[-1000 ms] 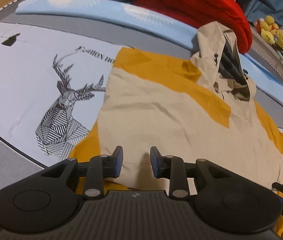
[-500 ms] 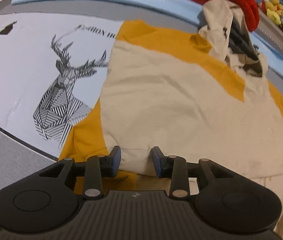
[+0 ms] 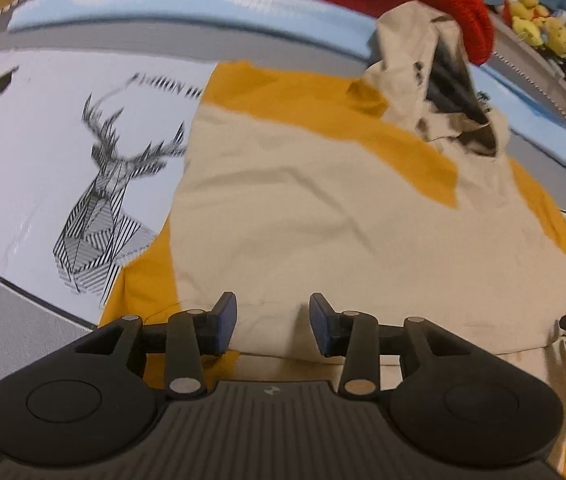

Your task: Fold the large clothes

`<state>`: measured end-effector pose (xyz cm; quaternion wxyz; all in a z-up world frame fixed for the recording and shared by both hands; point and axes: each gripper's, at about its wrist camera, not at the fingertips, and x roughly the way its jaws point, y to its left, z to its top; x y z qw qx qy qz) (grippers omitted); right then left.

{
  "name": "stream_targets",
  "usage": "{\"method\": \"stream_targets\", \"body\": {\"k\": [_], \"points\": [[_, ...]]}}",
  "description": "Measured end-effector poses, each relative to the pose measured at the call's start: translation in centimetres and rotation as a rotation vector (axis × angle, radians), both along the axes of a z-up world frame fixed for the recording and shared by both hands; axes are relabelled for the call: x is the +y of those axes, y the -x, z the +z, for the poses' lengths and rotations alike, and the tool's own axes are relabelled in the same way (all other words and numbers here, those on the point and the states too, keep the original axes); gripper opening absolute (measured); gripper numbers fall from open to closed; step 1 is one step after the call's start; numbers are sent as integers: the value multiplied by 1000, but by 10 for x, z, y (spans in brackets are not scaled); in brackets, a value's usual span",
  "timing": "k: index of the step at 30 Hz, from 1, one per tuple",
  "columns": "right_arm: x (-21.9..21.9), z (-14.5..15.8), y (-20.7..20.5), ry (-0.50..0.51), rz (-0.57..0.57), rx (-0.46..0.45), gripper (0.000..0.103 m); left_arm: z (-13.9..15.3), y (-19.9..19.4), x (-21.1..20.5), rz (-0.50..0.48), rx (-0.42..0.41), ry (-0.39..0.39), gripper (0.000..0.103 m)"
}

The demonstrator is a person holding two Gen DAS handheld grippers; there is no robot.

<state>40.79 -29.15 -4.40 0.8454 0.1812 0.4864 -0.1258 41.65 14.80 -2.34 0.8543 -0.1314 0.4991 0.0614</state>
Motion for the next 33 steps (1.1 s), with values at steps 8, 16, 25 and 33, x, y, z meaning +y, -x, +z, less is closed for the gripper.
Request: {"method": "stream_targets", "body": {"k": [8, 16, 25, 33], "points": [[18, 43, 13, 167, 129, -105, 44, 43, 24, -53, -137, -90, -39, 54], [17, 84, 40, 309, 210, -184, 44, 58, 65, -123, -290, -118, -49, 56], [-13, 100, 74, 376, 239, -191, 44, 75, 104, -183, -417, -174, -43, 60], [-84, 108, 87, 341, 197, -249, 44, 61, 95, -201, -439, -151, -61, 60]]}}
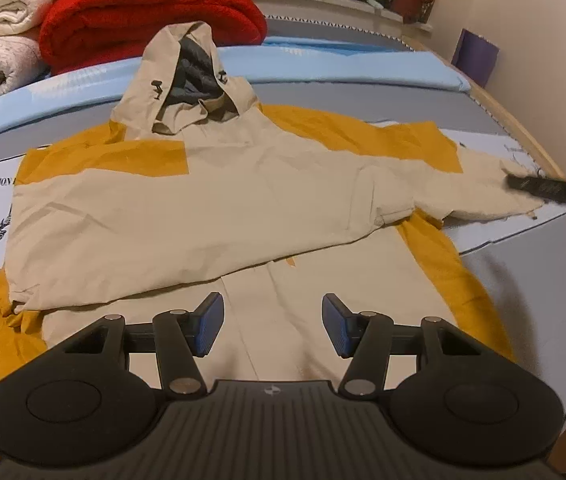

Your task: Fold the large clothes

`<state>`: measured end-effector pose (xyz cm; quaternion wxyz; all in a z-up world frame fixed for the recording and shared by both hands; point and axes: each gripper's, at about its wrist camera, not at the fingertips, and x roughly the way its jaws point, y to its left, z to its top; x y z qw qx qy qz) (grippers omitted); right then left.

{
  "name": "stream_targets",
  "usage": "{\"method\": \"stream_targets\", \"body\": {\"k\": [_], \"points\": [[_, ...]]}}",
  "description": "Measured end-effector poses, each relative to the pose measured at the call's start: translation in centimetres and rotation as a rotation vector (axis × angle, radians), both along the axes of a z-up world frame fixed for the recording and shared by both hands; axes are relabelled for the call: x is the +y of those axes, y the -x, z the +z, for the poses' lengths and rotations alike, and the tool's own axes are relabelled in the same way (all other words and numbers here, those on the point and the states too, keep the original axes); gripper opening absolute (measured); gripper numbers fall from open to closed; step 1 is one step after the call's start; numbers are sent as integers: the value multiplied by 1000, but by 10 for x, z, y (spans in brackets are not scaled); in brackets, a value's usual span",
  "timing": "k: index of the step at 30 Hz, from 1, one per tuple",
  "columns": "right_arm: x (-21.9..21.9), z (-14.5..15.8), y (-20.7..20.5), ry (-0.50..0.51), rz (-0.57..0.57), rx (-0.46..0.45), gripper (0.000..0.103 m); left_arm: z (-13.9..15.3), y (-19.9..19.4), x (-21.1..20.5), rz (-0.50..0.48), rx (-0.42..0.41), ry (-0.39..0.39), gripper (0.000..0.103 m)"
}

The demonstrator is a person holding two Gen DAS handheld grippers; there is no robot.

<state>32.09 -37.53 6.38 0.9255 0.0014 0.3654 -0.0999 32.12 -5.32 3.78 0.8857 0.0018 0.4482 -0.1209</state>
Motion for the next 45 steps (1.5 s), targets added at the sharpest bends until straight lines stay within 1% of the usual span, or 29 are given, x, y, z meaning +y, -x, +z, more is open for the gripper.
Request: {"method": "stream_targets", "body": {"k": [1, 2, 3, 4, 5, 8, 10, 11, 13, 14, 19, 21, 24, 27, 31, 35, 38, 39, 40, 42, 45], "points": [[-16, 2, 1, -21, -15, -22, 40, -2, -2, -1, -1, 5, -5, 60], [-32, 4, 2, -36, -35, -43, 35, -4, -4, -1, -1, 8, -8, 60], [-51, 6, 3, -47, -62, -63, 21, -6, -7, 0, -1, 12, -10, 60], [-68, 7, 4, -54, -88, -82, 14, -7, -9, 1, 0, 14, -13, 60], [-82, 7, 4, -58, -116, -98, 14, -8, -12, 3, 3, 16, -14, 60], [-130, 5, 8, -88, -231, -133, 14, -9, -21, 10, 22, 23, -11, 60], [-152, -3, 9, -102, -291, -149, 15, -8, -26, 15, 40, 26, 0, 60], [-163, -8, 9, -108, -312, -151, 18, -7, -28, 17, 46, 27, 6, 60], [-184, -23, 3, -134, -352, -140, 35, -6, -30, 20, 53, 29, 11, 60], [-197, -33, -1, -166, -373, -125, 36, -7, -31, 20, 55, 30, 12, 60], [-250, -82, -24, -330, -467, -78, 37, -16, -32, 19, 42, 49, -8, 60], [-265, -99, -33, -351, -489, -69, 37, -22, -34, 19, 41, 59, -20, 60], [-281, -117, -44, -389, -506, -66, 37, -29, -38, 21, 45, 70, -36, 60], [-297, -132, -50, -433, -549, -86, 37, -34, -41, 23, 53, 76, -45, 60], [-310, -137, -58, -441, -573, -142, 37, -36, -45, 27, 59, 76, -51, 60], [-321, -136, -72, -430, -602, -163, 37, -37, -46, 32, 63, 77, -57, 60], [-328, -135, -81, -412, -647, -172, 37, -36, -47, 36, 72, 76, -57, 60], [-329, -133, -84, -392, -672, -174, 30, -35, -48, 38, 76, 75, -57, 60], [-328, -131, -85, -376, -693, -177, 12, -34, -48, 40, 80, 74, -55, 60], [-323, -121, -88, -347, -722, -208, 5, -32, -50, 44, 88, 70, -48, 60], [-304, -97, -96, -263, -710, -256, 3, -25, -51, 52, 104, 61, -33, 60]]}}
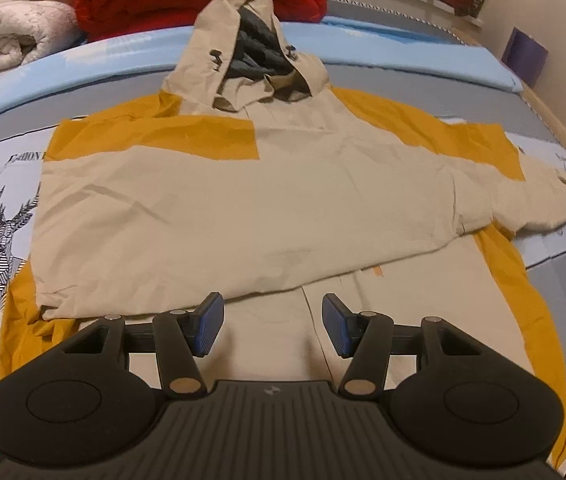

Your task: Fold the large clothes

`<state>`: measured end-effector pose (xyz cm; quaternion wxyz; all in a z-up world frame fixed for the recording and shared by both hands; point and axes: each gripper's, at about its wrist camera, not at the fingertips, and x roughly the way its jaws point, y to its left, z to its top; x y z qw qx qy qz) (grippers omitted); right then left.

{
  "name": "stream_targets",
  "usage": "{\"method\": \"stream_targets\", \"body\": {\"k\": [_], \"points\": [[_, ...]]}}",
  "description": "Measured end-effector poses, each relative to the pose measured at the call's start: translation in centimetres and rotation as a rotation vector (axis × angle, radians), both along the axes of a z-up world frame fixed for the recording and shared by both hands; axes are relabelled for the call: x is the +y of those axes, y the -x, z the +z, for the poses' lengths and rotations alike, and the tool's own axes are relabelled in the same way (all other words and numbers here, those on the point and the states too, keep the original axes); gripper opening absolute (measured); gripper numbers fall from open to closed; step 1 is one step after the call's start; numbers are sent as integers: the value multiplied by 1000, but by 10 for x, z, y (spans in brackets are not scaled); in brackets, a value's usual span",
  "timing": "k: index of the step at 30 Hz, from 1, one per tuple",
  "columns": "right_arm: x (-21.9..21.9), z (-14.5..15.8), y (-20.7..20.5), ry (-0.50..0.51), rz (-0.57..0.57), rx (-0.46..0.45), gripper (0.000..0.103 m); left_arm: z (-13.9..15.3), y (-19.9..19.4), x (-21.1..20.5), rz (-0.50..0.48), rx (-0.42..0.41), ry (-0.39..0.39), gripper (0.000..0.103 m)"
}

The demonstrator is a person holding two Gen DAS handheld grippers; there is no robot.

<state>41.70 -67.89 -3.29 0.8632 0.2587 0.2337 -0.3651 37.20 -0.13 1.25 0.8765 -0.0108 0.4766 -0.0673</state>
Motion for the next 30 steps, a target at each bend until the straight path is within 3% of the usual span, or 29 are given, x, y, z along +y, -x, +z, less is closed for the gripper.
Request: {"method": "stream_targets", "body": {"k": [3, 6, 9, 13, 15, 18, 21, 25, 30], "points": [[34, 33, -12, 131, 48, 7, 2, 9, 0, 12, 22, -14, 20, 60], [86, 68, -29, 280, 166, 15, 1, 19, 1, 31, 58, -33, 38, 60], [160, 98, -42, 413, 367, 13, 1, 28, 1, 57, 117, -47, 62, 60], [294, 121, -35, 530, 711, -32, 1, 38, 1, 98, 202, -58, 96, 60], [366, 125, -19, 536, 907, -68, 1, 44, 3, 119, 243, -65, 113, 60], [455, 121, 5, 413, 1205, -63, 2, 52, 8, 148, 292, -74, 134, 60], [522, 110, 38, 301, 1400, -18, 4, 56, 12, 171, 342, -78, 158, 60], [558, 119, 82, 290, 1447, -14, 17, 57, 13, 191, 385, -72, 182, 60], [539, 153, 126, 313, 1302, -94, 20, 52, 10, 194, 389, -76, 181, 57]]}}
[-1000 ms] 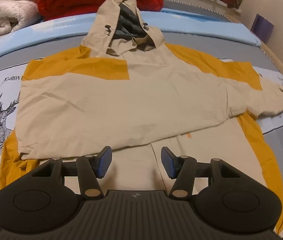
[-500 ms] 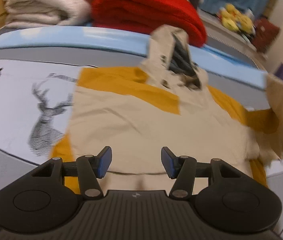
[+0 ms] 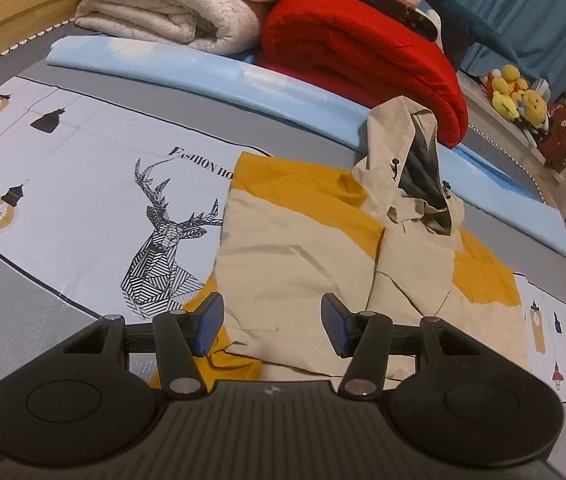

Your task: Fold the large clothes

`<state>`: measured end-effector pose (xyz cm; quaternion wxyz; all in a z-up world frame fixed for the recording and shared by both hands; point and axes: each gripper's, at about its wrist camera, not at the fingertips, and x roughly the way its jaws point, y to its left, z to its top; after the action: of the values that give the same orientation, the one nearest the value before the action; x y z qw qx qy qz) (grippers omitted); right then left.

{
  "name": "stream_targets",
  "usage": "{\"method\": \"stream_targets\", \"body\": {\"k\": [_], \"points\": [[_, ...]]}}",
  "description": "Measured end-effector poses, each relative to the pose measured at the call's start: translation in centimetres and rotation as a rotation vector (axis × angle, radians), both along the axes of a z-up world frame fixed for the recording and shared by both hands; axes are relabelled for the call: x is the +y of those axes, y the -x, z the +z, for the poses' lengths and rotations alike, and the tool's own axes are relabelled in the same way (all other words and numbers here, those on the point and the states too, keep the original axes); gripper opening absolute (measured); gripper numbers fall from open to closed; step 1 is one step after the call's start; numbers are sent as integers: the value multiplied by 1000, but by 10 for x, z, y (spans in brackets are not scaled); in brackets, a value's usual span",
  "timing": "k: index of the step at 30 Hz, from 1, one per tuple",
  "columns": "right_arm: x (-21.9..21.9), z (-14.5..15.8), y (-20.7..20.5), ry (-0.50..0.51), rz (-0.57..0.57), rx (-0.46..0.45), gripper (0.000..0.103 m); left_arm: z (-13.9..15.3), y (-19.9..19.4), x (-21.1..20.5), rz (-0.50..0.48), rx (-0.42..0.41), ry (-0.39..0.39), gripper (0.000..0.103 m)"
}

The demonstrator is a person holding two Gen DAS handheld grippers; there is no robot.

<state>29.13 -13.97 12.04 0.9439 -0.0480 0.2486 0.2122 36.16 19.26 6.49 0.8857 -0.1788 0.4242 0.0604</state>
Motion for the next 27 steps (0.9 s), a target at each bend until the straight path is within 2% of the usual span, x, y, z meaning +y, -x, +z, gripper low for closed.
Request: {"method": "stream_targets", "body": {"k": [1, 3, 7, 9, 11, 14, 21, 25, 27], "points": [[-4, 4, 4, -13, -45, -17, 24, -3, -1, -3, -8, 2, -5, 54], [-18, 4, 13, -36, -107, -31, 28, -11, -4, -14, -35, 4, -7, 33], [-54, -26, 10, -72, -246, -26, 28, -25, -10, -45, -110, -29, -22, 23], [-67, -47, -3, -72, -342, 32, 28, -33, -14, -61, -137, -43, -19, 23], [-81, -62, -18, -137, -403, 103, 28, -39, -19, -78, -168, -68, -18, 23], [-91, -76, -39, -151, -441, 159, 28, -48, -25, -106, -218, -108, -36, 23], [-104, -86, -54, -189, -486, 242, 28, -71, -45, -162, -297, -150, -3, 23], [-105, -88, -64, -189, -487, 267, 28, -89, -58, -194, -322, -129, -24, 28], [-107, -90, -69, -192, -492, 288, 28, -101, -65, -205, -322, -104, -22, 37]]}}
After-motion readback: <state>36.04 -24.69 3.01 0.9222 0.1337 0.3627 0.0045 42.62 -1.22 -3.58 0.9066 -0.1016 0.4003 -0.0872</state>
